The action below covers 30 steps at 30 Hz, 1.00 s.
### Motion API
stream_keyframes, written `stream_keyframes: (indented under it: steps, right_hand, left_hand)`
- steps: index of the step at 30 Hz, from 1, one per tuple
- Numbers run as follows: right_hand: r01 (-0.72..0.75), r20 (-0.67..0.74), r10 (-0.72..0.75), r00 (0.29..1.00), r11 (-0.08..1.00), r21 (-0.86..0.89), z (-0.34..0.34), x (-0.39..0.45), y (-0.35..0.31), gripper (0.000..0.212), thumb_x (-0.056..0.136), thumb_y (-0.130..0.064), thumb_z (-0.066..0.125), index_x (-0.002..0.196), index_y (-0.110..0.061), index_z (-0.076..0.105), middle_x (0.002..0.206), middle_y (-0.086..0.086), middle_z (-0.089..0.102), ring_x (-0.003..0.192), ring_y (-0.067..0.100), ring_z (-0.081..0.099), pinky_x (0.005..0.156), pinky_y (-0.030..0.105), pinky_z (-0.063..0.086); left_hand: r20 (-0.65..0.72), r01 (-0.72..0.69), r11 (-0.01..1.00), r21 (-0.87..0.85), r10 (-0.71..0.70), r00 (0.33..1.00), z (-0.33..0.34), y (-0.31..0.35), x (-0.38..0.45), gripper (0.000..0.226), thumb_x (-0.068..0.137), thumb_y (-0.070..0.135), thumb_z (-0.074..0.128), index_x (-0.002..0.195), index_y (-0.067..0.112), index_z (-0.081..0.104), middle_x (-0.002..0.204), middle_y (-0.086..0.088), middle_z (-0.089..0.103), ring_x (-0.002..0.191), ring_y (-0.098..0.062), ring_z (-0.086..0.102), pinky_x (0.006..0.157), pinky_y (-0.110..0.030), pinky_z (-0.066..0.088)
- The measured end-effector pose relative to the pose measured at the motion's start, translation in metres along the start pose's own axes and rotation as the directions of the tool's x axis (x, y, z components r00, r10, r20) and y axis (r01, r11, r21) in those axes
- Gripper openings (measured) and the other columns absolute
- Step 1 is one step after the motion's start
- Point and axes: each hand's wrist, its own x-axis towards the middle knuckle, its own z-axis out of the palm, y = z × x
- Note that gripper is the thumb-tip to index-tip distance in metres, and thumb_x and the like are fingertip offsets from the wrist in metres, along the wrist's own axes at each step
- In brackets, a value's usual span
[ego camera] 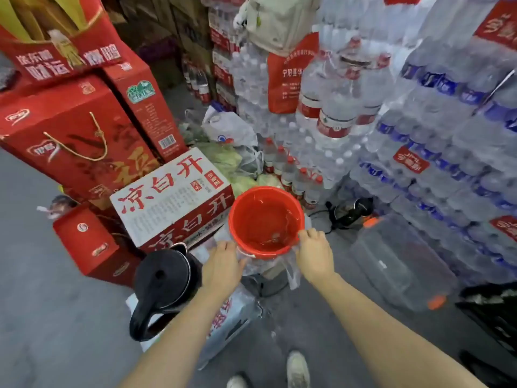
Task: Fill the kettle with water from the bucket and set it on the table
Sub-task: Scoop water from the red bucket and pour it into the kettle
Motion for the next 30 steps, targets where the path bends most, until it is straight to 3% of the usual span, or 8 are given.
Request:
stream_keyframes:
  steps: [5, 9, 13, 14, 18, 23, 27, 30]
  right_hand:
    - [-0.163, 0.244, 0.132, 0.961, 0.980, 0.110, 0.021, 0.056, -0.007, 0.046, 0.097, -0.030, 0.062, 0.132, -0.005, 0.045, 0.137, 0.018, 0.049, 0.120, 0.038, 0.057, 0.087, 0.042, 0.048]
    - [-0.253, 0.349, 0.185, 0.919, 0.954, 0.159, 0.031, 0.093, -0.018, 0.063, 0.088, -0.027, 0.073, 0.137, -0.002, 0.042, 0.126, 0.017, 0.064, 0.114, 0.034, 0.065, 0.091, 0.040, 0.054]
    - [-0.420, 0.580, 0.183, 0.794, 0.855, 0.305, 0.034, 0.117, -0.032, 0.010, 0.092, -0.006, 0.058, 0.090, 0.003, 0.062, 0.081, 0.016, 0.069, 0.058, 0.023, 0.061, 0.059, 0.032, 0.055]
    - [-0.474, 0.622, 0.186, 0.760, 0.814, 0.336, 0.035, 0.119, -0.034, 0.013, 0.093, -0.001, 0.053, 0.081, 0.001, 0.057, 0.072, 0.017, 0.066, 0.048, 0.021, 0.053, 0.048, 0.027, 0.048]
    - [-0.619, 0.685, 0.217, 0.696, 0.664, 0.419, 0.037, 0.122, -0.032, 0.011, 0.101, 0.000, 0.039, 0.097, 0.000, 0.050, 0.065, 0.013, 0.059, 0.050, 0.020, 0.053, 0.048, 0.033, 0.051]
    - [-0.585, 0.573, 0.213, 0.792, 0.535, 0.610, 0.053, 0.111, -0.022, 0.045, 0.103, -0.008, 0.049, 0.147, -0.010, 0.039, 0.059, 0.008, 0.051, 0.041, 0.014, 0.045, 0.035, 0.024, 0.038]
    - [-0.526, 0.514, 0.151, 0.844, 0.417, 0.741, 0.059, 0.085, 0.001, 0.065, 0.101, -0.008, 0.056, 0.159, -0.021, 0.028, 0.057, 0.006, 0.051, 0.035, 0.011, 0.042, 0.032, 0.022, 0.035]
    - [-0.448, 0.444, 0.089, 0.891, 0.326, 0.833, 0.054, 0.065, 0.016, 0.069, 0.100, -0.005, 0.058, 0.160, -0.022, 0.026, 0.056, 0.007, 0.051, 0.035, 0.012, 0.040, 0.031, 0.024, 0.035]
  left_hand:
    - [0.027, 0.134, 0.989, -0.064, -0.133, 0.991, 0.025, 0.007, 0.039, 0.056, 0.093, 0.039, 0.057, 0.135, 0.006, 0.038, 0.141, -0.013, 0.041, 0.128, -0.031, 0.044, 0.089, -0.044, 0.049]
    - [-0.018, 0.185, 0.974, -0.132, -0.189, 0.982, 0.043, 0.013, 0.064, 0.081, 0.091, 0.044, 0.058, 0.148, 0.000, 0.020, 0.154, -0.017, 0.029, 0.139, -0.033, 0.034, 0.103, -0.043, 0.041]
    - [-0.006, 0.250, 0.959, -0.135, -0.253, 0.967, 0.057, 0.013, 0.082, 0.093, 0.089, 0.045, 0.061, 0.150, -0.003, 0.010, 0.158, -0.022, 0.019, 0.140, -0.036, 0.032, 0.106, -0.044, 0.041]
    - [0.004, 0.260, 0.956, -0.135, -0.262, 0.965, 0.060, 0.012, 0.085, 0.094, 0.088, 0.044, 0.063, 0.150, -0.003, 0.010, 0.157, -0.021, 0.020, 0.138, -0.036, 0.035, 0.104, -0.044, 0.042]
    - [0.016, 0.278, 0.951, -0.137, -0.278, 0.960, 0.069, 0.006, 0.085, 0.095, 0.084, 0.040, 0.069, 0.150, 0.003, 0.012, 0.155, -0.017, 0.024, 0.128, -0.035, 0.046, 0.095, -0.047, 0.050]
    - [-0.001, 0.256, 0.956, -0.147, -0.259, 0.966, 0.072, 0.002, 0.084, 0.094, 0.082, 0.042, 0.071, 0.148, 0.006, 0.015, 0.150, -0.014, 0.032, 0.124, -0.034, 0.050, 0.090, -0.048, 0.053]
    - [-0.017, 0.193, 0.980, -0.041, -0.194, 0.981, 0.065, -0.005, 0.077, 0.087, 0.085, 0.042, 0.067, 0.149, 0.008, 0.017, 0.153, -0.013, 0.030, 0.124, -0.035, 0.050, 0.091, -0.047, 0.052]
    - [-0.057, 0.137, 0.985, 0.109, -0.131, 0.990, 0.050, -0.015, 0.067, 0.078, 0.091, 0.029, 0.061, 0.152, 0.009, 0.017, 0.159, -0.015, 0.023, 0.136, -0.035, 0.038, 0.107, -0.045, 0.038]
